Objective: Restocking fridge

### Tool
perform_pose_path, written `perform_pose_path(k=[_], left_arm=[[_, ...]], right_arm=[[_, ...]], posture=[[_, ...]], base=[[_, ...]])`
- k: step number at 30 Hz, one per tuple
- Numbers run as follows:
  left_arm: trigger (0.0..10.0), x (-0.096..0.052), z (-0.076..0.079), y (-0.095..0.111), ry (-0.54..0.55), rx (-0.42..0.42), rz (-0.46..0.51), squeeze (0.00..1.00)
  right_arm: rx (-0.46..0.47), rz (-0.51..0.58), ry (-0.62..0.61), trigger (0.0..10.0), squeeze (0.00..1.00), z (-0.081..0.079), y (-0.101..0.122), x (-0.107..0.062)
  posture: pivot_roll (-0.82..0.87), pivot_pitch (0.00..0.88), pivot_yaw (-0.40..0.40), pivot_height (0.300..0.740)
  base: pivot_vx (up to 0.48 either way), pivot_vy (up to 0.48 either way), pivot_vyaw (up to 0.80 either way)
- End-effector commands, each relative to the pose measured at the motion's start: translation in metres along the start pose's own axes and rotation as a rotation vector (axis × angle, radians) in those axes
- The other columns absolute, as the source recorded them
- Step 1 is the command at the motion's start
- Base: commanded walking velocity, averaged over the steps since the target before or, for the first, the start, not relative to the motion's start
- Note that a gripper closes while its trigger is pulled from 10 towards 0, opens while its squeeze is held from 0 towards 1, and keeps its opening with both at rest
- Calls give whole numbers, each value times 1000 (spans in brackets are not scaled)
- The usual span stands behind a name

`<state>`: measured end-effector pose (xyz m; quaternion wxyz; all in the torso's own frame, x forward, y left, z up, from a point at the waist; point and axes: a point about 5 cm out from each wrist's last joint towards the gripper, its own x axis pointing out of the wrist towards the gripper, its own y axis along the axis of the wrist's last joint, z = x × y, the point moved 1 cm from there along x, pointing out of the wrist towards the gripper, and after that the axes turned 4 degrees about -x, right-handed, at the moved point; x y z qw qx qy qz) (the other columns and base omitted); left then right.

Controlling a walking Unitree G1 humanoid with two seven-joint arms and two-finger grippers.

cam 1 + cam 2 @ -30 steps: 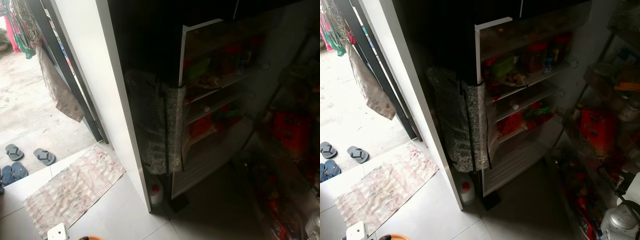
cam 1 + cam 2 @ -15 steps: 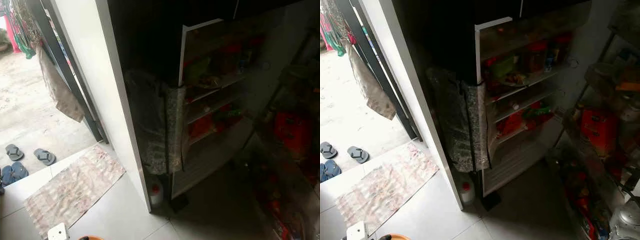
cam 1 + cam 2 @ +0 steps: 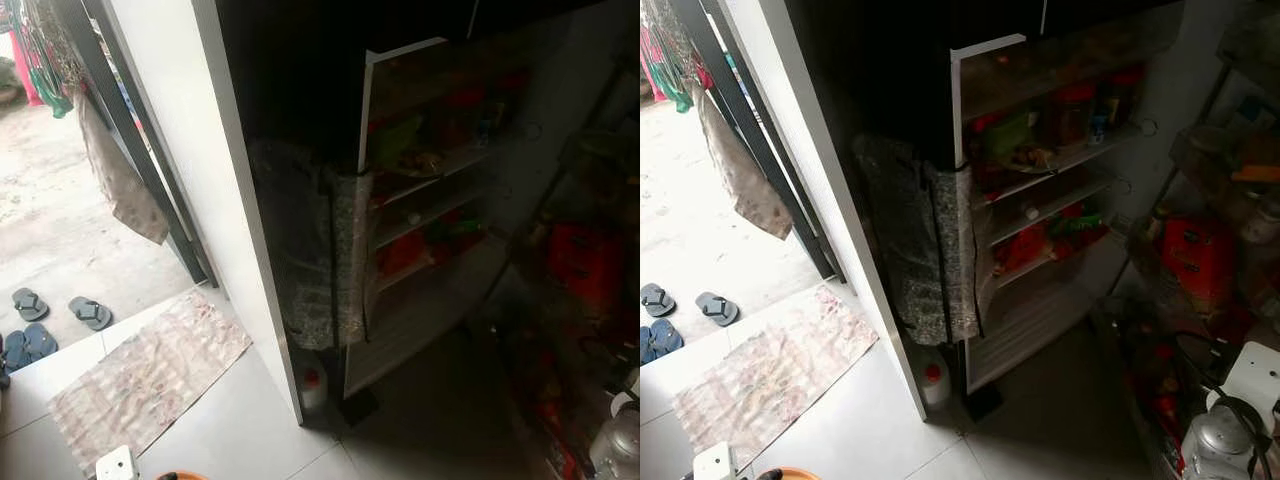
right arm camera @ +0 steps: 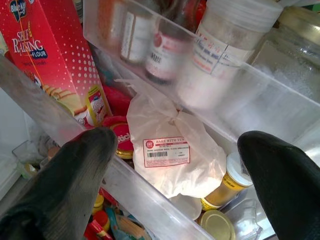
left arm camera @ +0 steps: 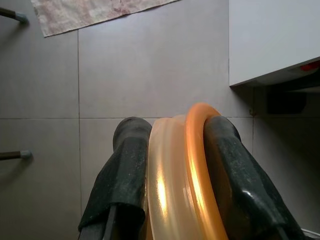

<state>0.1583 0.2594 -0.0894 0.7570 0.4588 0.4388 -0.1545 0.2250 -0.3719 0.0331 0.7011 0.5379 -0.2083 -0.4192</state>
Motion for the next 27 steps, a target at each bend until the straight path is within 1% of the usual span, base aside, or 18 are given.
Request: perform_pose_path(k=[1,10,17,27], left_arm=[[10000,-4,-11,-16,32,39,-70,0],[10000,-5,-12,-17,32,47,-72,0],[10000,-5,-14,-17,36,61,-74,0],[10000,-5,-15,-15,41,71,-69,0]], right_arm=[[-7,-24,-8,10000,0,3,-7,-2],[-26,-32,-55,10000,0,16,-5,4],[-15,-50,-108,10000,0,28,-5,9],[-41,-31,-131,10000,0,43,5,18]], posture=[[-72,35,53,740],[-70,32,57,740],[-66,27,66,740],[-66,21,68,740]], base=[[0,0,0],[0,0,0],[0,0,0],[0,0,0]])
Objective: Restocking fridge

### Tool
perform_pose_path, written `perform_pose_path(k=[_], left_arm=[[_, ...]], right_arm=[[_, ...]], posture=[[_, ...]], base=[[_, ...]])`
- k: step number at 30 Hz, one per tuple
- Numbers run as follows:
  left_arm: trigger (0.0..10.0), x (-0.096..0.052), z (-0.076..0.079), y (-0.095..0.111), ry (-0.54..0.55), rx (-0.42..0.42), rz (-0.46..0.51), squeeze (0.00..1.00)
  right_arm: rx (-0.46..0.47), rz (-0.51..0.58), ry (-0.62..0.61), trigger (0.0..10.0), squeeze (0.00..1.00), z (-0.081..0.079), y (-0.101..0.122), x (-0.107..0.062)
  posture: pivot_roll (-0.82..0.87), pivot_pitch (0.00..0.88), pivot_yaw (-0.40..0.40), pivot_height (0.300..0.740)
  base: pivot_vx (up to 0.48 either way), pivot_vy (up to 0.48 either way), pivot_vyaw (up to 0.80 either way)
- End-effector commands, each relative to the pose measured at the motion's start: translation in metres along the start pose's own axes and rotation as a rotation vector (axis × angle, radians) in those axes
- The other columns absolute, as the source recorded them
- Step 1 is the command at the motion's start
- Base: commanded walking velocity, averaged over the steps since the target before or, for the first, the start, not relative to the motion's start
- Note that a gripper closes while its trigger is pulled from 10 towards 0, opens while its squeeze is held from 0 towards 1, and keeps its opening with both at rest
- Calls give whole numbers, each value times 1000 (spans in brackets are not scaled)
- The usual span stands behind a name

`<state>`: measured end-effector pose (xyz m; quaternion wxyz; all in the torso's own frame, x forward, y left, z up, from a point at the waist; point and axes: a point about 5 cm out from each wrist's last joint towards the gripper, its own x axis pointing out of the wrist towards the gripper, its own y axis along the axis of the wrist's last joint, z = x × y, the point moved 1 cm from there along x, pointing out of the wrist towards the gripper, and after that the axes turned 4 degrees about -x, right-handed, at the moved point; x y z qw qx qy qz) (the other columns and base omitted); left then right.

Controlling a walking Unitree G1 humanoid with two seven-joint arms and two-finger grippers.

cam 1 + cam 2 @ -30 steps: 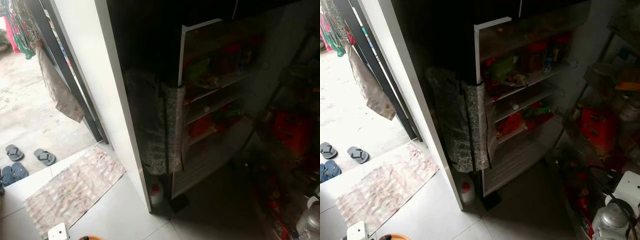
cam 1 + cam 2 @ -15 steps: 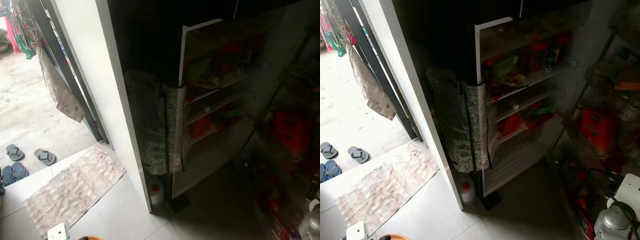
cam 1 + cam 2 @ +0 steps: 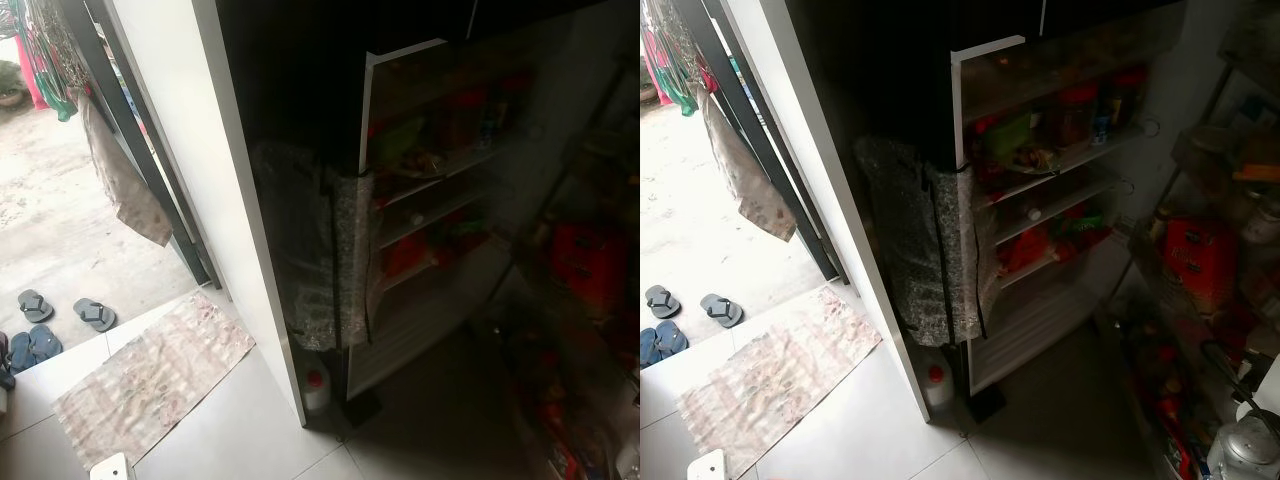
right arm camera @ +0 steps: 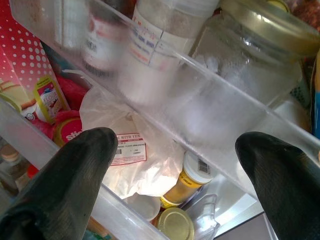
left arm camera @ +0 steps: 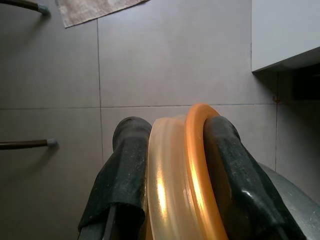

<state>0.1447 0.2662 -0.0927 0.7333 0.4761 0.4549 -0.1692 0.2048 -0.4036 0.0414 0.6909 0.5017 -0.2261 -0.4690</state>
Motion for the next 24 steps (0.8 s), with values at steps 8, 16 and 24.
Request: perform_pose_path(k=[8,16,24], left_arm=[[10000,0,0,-6,3,23,-36,0],[10000,0,1,-5,3,32,-35,0],[10000,0,3,-5,-1,36,-35,0]], right_arm=[[-35,47,-54,10000,0,33,22,21],[-56,-35,-159,10000,0,89,24,37],[-43,-77,-45,10000,0,49,2,22]], posture=[[-73,20,71,740],[-79,18,70,740],[-69,19,67,740]], base=[[0,0,0],[0,0,0],[0,0,0]])
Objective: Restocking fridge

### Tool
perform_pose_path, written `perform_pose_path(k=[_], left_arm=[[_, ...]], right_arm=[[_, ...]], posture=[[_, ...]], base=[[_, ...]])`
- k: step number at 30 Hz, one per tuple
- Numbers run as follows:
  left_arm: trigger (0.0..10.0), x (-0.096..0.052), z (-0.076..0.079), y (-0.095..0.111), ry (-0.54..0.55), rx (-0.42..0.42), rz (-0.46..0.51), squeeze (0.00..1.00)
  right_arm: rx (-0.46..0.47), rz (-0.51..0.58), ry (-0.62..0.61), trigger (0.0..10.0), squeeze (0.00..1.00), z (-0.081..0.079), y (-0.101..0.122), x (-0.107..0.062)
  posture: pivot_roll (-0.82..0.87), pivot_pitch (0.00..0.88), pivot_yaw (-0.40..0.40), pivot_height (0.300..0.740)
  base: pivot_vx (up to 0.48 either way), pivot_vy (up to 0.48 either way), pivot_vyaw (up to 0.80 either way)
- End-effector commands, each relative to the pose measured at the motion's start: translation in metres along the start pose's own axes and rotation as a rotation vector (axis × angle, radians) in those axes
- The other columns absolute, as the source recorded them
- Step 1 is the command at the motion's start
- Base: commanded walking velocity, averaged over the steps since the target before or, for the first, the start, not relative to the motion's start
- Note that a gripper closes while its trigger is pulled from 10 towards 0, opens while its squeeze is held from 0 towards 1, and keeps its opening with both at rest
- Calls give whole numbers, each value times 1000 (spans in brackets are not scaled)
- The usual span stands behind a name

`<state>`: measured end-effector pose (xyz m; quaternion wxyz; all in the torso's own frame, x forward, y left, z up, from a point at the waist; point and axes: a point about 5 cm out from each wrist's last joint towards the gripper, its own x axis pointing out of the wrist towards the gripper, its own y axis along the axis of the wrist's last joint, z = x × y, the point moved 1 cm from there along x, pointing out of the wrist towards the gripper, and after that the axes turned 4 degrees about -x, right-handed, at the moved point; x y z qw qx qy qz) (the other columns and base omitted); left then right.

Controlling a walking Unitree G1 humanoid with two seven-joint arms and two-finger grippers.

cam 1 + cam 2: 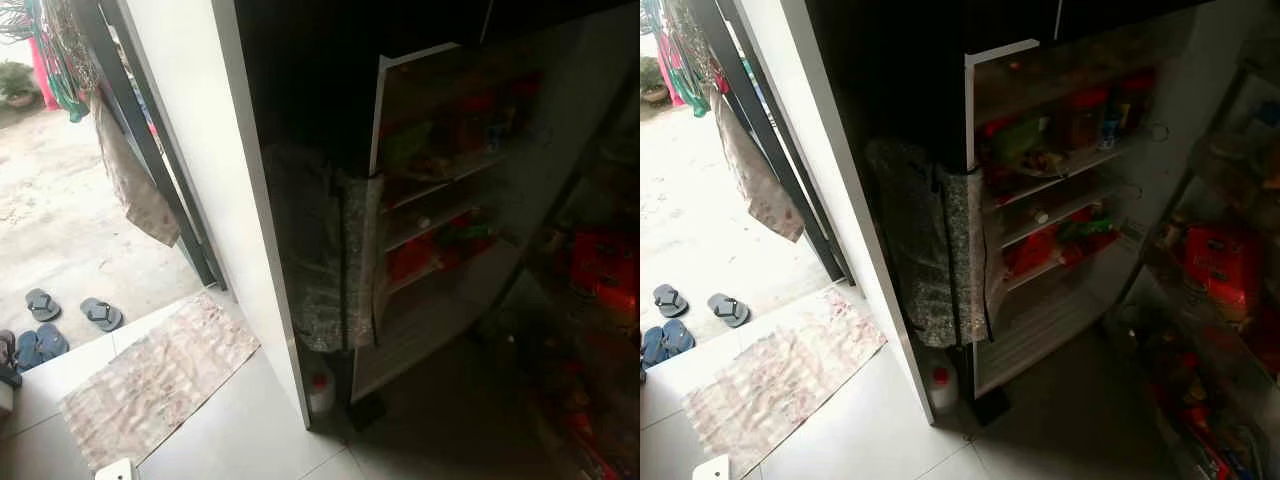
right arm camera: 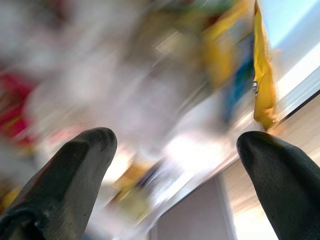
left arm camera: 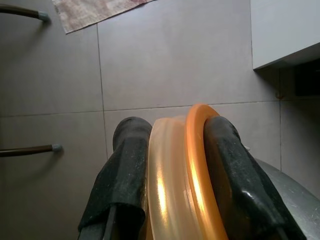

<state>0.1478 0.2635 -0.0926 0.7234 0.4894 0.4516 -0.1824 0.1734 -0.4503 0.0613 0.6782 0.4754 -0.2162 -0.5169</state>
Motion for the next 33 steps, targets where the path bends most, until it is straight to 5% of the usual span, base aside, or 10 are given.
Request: perform_pose_path(k=[1,5,15,19,25,33], left_arm=[[10000,-1,-1,-6,2,-5,-29,0],[10000,-1,-1,-7,4,-2,-31,0],[10000,-2,-4,-10,9,3,-40,0],[10000,-3,-6,-12,20,10,-47,0],[10000,-3,-8,-16,38,20,-59,0],[10000,-3,-8,-16,53,0,-45,0]], right_arm=[[15,-19,57,10000,0,-19,-7,-8],[13,-47,125,10000,0,-42,-20,-21],[83,-58,218,10000,0,-67,-20,-32],[72,-117,331,10000,0,-84,-37,-46],[9,-309,583,10000,0,-116,-91,-93],[-100,-451,810,10000,0,-136,-132,-144]], posture=[[-68,20,67,740],[-61,23,67,740],[-68,26,63,740],[-72,29,61,740],[-73,37,63,740],[-63,27,63,740]], base=[[0,0,0],[0,0,0],[0,0,0],[0,0,0],[0,0,0],[0,0,0]])
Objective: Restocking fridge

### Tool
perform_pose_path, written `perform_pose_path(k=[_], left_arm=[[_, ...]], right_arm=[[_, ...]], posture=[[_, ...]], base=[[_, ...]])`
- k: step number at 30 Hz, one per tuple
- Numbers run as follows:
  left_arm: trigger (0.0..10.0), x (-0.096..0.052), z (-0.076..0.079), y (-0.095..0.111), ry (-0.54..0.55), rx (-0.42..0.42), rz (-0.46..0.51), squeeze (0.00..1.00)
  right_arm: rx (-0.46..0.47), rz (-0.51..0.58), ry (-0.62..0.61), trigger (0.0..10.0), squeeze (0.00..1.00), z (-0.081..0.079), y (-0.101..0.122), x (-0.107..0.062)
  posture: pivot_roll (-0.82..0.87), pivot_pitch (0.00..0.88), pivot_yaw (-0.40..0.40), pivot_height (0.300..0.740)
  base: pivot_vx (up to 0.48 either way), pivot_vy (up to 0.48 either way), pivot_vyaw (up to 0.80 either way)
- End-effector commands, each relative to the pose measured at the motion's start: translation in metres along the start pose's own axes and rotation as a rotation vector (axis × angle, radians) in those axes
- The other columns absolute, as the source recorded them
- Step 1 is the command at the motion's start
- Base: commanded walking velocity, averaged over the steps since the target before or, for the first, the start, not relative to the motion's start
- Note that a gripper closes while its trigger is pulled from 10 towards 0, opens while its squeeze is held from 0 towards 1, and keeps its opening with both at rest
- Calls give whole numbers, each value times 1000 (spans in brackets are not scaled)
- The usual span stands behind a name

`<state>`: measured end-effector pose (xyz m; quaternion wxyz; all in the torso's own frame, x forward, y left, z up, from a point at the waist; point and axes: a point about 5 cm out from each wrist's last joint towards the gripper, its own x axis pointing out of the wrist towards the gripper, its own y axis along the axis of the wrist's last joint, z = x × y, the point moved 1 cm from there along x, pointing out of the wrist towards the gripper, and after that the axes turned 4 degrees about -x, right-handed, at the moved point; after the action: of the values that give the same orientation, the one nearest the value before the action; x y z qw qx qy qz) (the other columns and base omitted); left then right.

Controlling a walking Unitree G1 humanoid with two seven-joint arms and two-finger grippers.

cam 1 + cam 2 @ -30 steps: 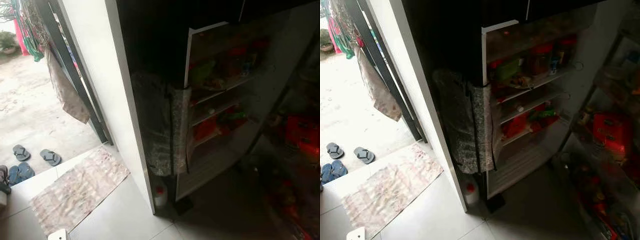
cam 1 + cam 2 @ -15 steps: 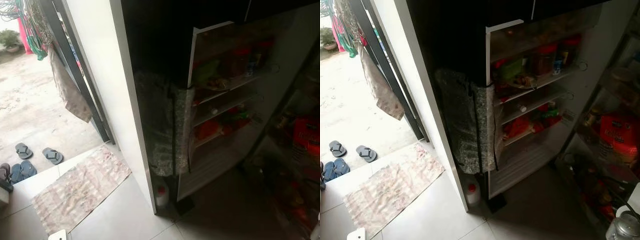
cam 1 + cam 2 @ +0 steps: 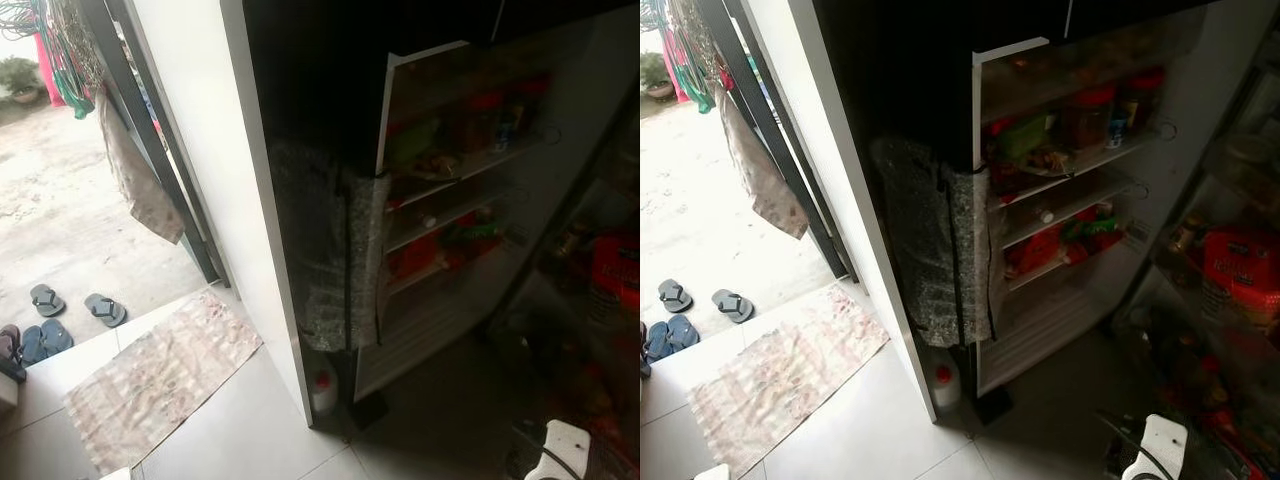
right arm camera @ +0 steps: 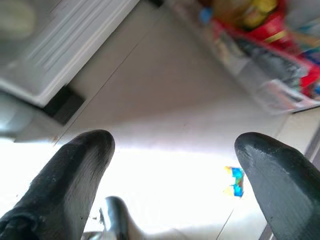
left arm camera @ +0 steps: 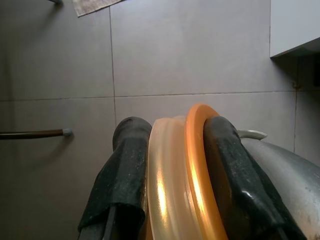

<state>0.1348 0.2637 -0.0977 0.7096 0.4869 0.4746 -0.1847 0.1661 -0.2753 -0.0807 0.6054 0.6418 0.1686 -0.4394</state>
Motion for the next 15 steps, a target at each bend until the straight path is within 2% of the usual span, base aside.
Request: perform_pose_path(k=[1,4,8,13,15], left_arm=[[10000,0,-1,-3,10,-4,-10,0],[10000,0,1,-3,9,-8,-5,0],[10000,1,5,-1,4,-6,4,0],[10000,2,14,1,-2,15,7,0],[10000,3,16,1,-3,15,7,0]], right_arm=[[-37,-53,67,10000,0,-13,-14,-2],[-109,-83,140,10000,0,-24,-21,-4],[-127,-77,178,10000,0,-32,-20,-4],[-172,-60,198,10000,0,-32,-17,-4],[-182,-55,198,10000,0,-31,-16,-4]], posture=[[-63,27,63,740],[-55,24,53,740],[-60,20,53,740],[-63,16,52,740],[-68,7,49,740]], base=[[0,0,0],[0,0,0],[0,0,0],[0,0,0],[0,-251,0]])
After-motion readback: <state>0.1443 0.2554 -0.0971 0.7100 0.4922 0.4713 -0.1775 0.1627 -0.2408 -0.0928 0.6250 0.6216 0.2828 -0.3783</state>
